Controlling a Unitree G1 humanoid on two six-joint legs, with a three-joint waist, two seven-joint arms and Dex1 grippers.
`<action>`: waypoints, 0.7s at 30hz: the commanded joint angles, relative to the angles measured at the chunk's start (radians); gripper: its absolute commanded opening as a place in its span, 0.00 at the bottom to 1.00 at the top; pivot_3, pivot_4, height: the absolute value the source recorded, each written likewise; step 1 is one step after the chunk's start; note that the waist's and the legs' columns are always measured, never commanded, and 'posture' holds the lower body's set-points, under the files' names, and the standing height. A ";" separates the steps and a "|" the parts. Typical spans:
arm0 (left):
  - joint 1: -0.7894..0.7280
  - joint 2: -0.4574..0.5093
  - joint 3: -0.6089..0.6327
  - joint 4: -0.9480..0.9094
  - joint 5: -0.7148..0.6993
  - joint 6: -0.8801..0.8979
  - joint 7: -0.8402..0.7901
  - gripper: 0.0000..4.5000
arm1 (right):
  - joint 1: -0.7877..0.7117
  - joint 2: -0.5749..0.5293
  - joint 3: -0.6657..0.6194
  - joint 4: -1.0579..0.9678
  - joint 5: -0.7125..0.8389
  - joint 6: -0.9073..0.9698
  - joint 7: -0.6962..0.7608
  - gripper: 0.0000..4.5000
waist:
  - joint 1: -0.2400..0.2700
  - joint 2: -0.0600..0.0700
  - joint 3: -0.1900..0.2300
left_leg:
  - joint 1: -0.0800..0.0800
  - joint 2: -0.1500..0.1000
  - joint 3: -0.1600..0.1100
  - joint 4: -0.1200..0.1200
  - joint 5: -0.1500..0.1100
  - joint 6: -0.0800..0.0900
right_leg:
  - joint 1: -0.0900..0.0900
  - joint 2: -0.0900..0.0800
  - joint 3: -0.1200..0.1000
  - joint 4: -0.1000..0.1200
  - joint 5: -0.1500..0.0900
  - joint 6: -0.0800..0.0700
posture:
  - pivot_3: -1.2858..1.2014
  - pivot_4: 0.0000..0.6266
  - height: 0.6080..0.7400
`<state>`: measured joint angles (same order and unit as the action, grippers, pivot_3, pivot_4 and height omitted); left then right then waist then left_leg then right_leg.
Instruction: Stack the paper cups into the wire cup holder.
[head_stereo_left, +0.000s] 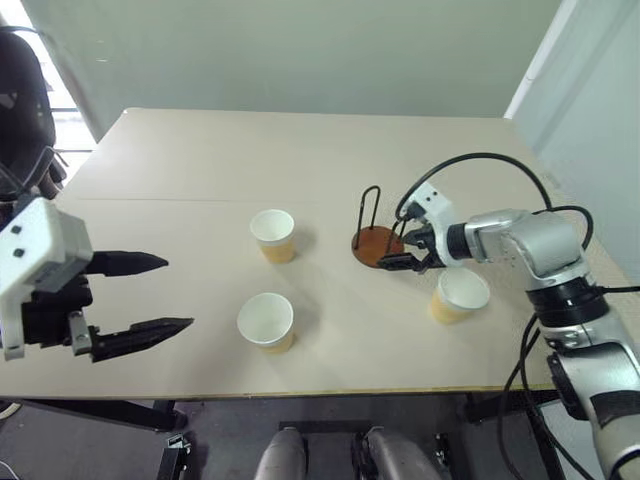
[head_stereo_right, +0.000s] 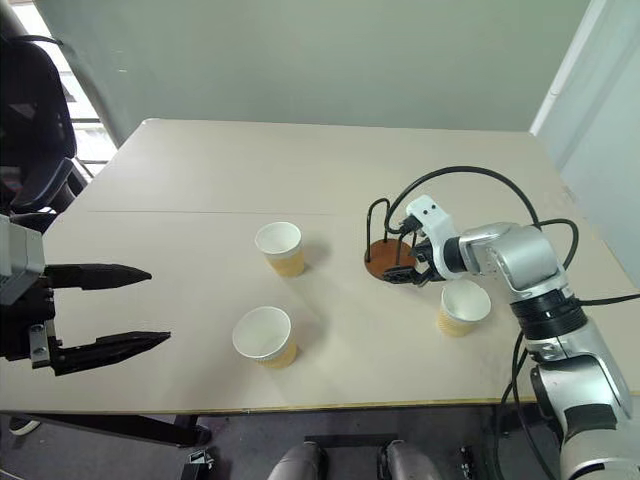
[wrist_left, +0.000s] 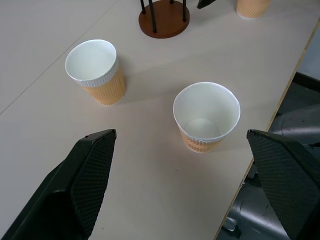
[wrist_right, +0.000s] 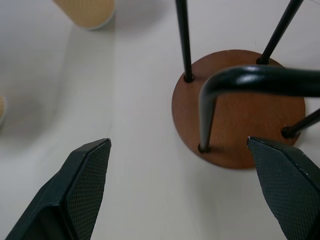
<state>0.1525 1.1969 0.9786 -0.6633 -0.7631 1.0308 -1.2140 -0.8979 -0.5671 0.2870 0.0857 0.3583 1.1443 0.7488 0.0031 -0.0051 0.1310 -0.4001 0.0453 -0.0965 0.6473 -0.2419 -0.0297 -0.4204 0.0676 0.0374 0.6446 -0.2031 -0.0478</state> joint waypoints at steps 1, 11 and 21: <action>-0.008 -0.005 0.042 -0.018 -0.010 0.005 0.019 1.00 | -0.045 0.034 -0.041 0.022 -0.027 -0.048 -0.037 1.00 | 0.000 0.000 0.000 | 0.000 0.000 0.000 0.000 0.000 0.000 | -0.001 0.000 0.000 0.000 0.000 -0.001 | 0.52 0.24 1.00; -0.040 0.002 0.077 0.009 -0.036 0.009 0.040 1.00 | -0.064 0.047 -0.041 0.042 -0.038 -0.084 -0.015 0.47 | 0.001 0.000 0.000 | -0.001 0.000 0.000 0.000 -0.001 -0.001 | -0.001 0.000 -0.001 0.000 0.000 -0.003 | 0.52 0.24 1.00; -0.049 0.024 0.060 0.033 -0.038 -0.015 0.027 1.00 | 0.005 -0.061 0.041 -0.093 -0.023 -0.109 0.151 0.00 | 0.001 0.000 0.000 | -0.001 0.001 0.000 0.000 -0.001 -0.002 | -0.001 0.000 -0.001 0.000 -0.001 -0.003 | 0.52 0.24 1.00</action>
<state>0.1177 1.2005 1.0164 -0.6431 -0.7991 1.0325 -1.1750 -0.9001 -0.6016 0.3127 0.0554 0.3125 1.0482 0.8339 0.0041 -0.0052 0.1306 -0.4011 0.0458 -0.0963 0.6473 -0.2433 -0.0316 -0.4217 0.0676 0.0364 0.6447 -0.2040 -0.0512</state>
